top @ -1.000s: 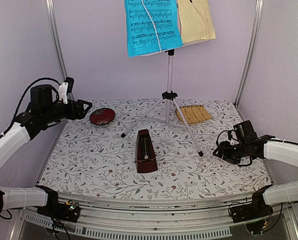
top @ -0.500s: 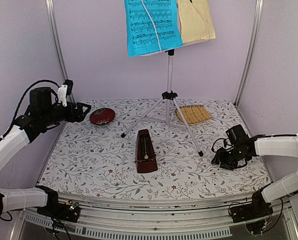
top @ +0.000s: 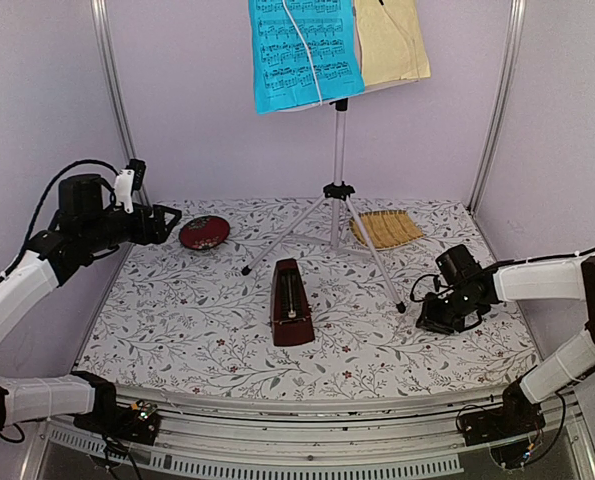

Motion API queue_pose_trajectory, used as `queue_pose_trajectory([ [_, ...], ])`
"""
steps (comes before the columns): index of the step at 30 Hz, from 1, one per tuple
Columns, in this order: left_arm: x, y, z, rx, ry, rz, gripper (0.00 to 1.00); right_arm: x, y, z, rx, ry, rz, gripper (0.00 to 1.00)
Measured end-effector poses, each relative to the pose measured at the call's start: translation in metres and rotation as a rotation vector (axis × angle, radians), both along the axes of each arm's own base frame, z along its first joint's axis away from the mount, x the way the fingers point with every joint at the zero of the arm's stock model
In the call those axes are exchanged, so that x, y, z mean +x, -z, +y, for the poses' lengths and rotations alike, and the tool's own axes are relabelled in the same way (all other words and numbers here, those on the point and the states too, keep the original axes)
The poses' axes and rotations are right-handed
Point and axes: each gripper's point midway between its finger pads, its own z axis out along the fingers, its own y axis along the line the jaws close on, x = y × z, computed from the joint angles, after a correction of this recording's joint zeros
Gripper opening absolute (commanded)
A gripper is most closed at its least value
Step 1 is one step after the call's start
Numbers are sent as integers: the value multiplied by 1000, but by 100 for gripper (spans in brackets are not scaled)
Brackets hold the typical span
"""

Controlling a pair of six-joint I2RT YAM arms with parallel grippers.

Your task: Pack up the instrument practice props

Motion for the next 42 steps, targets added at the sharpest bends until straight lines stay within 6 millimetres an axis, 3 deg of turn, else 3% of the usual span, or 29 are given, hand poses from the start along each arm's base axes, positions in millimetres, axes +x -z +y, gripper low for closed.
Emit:
queue_pose_trajectory([
  [8, -1, 2, 0, 0, 0, 3, 90, 8, -2, -22, -146, 22, -15, 8],
  [14, -2, 4, 0, 1, 0, 7, 90, 12, -6, -33, -219, 15, -34, 11],
  [23, -2, 4, 0, 2, 0, 7, 90, 11, -4, -30, -205, 4, -29, 14],
  [42, -3, 3, 1, 2, -3, 3, 90, 11, 1, -34, -216, 22, -40, 2],
])
